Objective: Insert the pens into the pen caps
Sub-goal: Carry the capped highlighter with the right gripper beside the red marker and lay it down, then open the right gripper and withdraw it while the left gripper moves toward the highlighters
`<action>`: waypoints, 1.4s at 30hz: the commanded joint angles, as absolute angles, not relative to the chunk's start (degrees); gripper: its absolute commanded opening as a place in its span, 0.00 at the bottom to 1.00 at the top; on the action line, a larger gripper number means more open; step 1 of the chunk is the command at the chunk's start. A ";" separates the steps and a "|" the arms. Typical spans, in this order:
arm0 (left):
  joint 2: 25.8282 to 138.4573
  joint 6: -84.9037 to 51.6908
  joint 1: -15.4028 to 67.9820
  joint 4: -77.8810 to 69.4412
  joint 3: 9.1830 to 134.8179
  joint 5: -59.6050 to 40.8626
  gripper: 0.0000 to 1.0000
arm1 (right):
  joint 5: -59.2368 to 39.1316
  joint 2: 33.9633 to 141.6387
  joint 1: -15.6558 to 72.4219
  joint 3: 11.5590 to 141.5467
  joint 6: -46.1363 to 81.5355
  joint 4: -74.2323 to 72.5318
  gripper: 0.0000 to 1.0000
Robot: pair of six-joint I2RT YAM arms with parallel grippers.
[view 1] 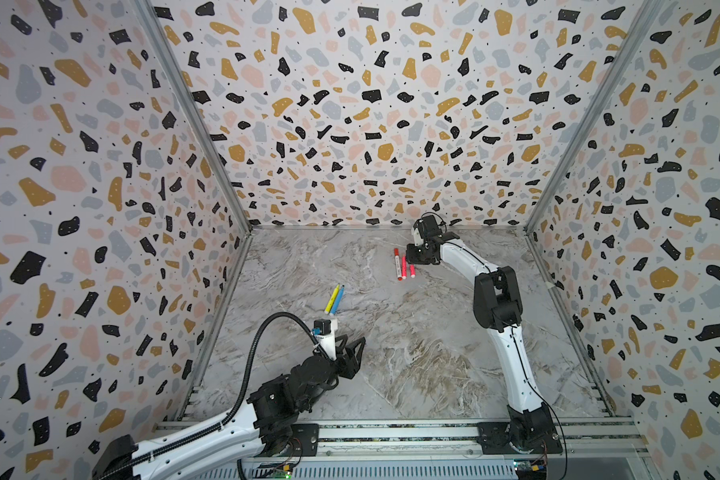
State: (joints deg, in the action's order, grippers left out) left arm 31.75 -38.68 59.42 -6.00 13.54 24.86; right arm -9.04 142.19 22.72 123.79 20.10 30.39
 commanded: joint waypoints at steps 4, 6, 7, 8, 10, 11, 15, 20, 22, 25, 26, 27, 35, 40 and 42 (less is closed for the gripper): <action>30.67 -39.07 59.41 -5.71 14.62 27.32 0.59 | -10.77 134.50 22.59 120.12 20.92 29.65 0.42; 30.83 -38.64 59.41 -5.80 15.06 27.42 0.59 | -11.07 132.19 22.54 117.82 20.91 28.77 0.42; 31.11 -38.27 59.41 -5.62 15.42 27.47 0.59 | -11.09 131.10 22.59 116.92 20.91 28.50 0.42; 31.66 -37.35 59.41 -5.25 16.16 27.36 0.59 | -11.37 129.80 22.59 115.64 21.00 28.14 0.42; 33.26 -35.45 59.36 -2.99 18.71 28.44 0.59 | -11.96 126.42 22.67 112.43 21.04 26.69 0.44; 34.42 -34.47 59.09 -1.73 20.44 29.31 0.59 | -12.51 124.08 22.76 109.99 21.08 25.16 0.45; 40.87 -32.27 54.48 0.70 26.15 26.23 0.60 | -16.28 114.09 22.94 100.22 21.59 18.27 0.52; 48.88 -31.88 47.50 1.44 30.95 19.67 0.60 | -28.47 99.60 22.92 84.09 21.24 5.05 0.59; 51.90 -31.39 45.13 1.69 32.59 18.77 0.60 | -30.45 93.74 22.94 77.66 21.93 1.01 0.61; 56.97 -30.81 40.87 1.33 34.12 16.59 0.60 | -30.90 85.49 23.20 69.49 22.34 -1.97 0.64; 58.60 -30.57 39.33 0.96 34.49 15.73 0.60 | -30.85 82.83 23.33 66.84 22.40 -2.52 0.64; 60.19 -30.22 37.97 0.30 34.69 14.79 0.60 | -30.72 80.30 23.53 64.34 22.47 -2.87 0.64; 72.73 -26.79 30.10 -0.31 39.74 10.30 0.59 | -30.77 63.90 25.77 47.11 21.62 0.08 0.66; 78.17 -25.12 28.34 -0.91 42.04 10.90 0.59 | -30.07 54.85 28.60 37.54 21.94 0.68 0.69; 80.48 -24.36 27.63 -0.95 42.98 11.31 0.58 | -29.91 52.04 28.83 35.08 22.39 1.63 0.69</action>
